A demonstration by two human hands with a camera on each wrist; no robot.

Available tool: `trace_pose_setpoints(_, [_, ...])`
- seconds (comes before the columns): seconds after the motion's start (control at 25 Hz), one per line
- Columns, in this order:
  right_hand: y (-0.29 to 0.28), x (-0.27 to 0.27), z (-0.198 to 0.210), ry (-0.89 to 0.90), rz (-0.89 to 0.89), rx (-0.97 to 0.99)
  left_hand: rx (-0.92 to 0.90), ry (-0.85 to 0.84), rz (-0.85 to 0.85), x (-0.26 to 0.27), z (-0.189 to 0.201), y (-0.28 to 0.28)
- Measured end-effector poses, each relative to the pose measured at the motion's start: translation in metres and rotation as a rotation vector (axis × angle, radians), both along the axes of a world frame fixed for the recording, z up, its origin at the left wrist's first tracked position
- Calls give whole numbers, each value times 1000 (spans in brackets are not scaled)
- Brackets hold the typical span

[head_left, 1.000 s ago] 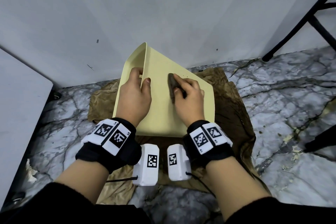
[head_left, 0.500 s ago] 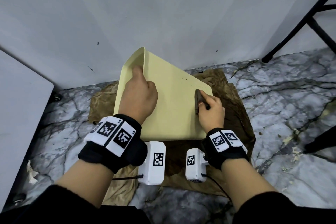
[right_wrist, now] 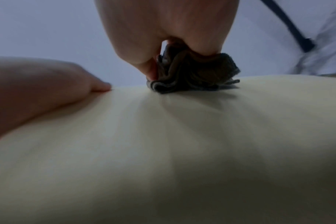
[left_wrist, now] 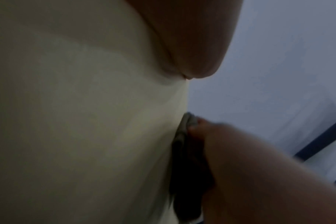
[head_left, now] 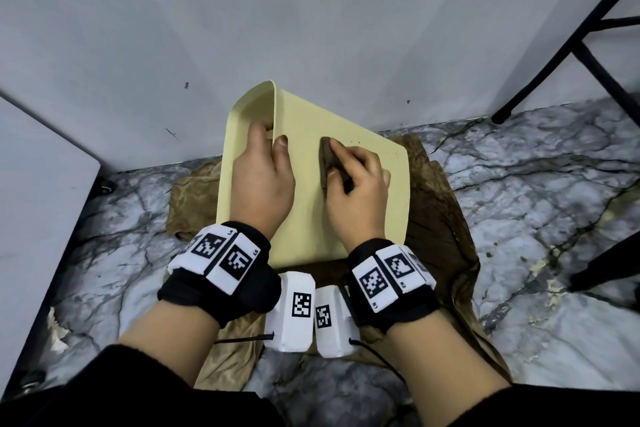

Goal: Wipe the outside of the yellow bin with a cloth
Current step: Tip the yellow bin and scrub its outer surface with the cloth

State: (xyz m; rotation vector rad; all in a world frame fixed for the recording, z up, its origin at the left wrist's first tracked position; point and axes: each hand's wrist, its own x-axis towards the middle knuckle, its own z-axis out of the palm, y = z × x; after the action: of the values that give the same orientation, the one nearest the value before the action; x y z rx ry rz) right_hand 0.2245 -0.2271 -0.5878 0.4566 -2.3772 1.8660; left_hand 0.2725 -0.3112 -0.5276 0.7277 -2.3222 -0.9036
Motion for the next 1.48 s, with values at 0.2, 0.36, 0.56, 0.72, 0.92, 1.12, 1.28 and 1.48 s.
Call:
trace_pose_setpoints(0.2, [-12,11,11,189,82,16,7,-34,-29,3,-10,5])
trace_pose_setpoints(0.36, [-7,-2,2,125,107,26,-25,-44,-30,5,-14,0])
trace_pose_setpoints(0.56, [18,-32,-24,-60,23,107,-8,-70,-15,7,-16,-1])
trace_pose_setpoints(0.72, [49,-55,-54,-245,-90,159,-3,-66,-20,9,-17,-3])
trace_pose_setpoints(0.92, [70,-65,-73,-439,-168,188,-10,-64,-7,10,-19,-4])
trace_pose_setpoints(1.12, [44,-45,-49,-359,-119,119,-18,-78,17,9,-18,-4])
trace_pose_setpoints(1.28, [-1,-13,-14,-91,40,85,-30,-83,31,10,-17,-2])
trace_pose_setpoints(1.48, [-18,2,-4,24,84,59,-49,-106,10,12,-14,0])
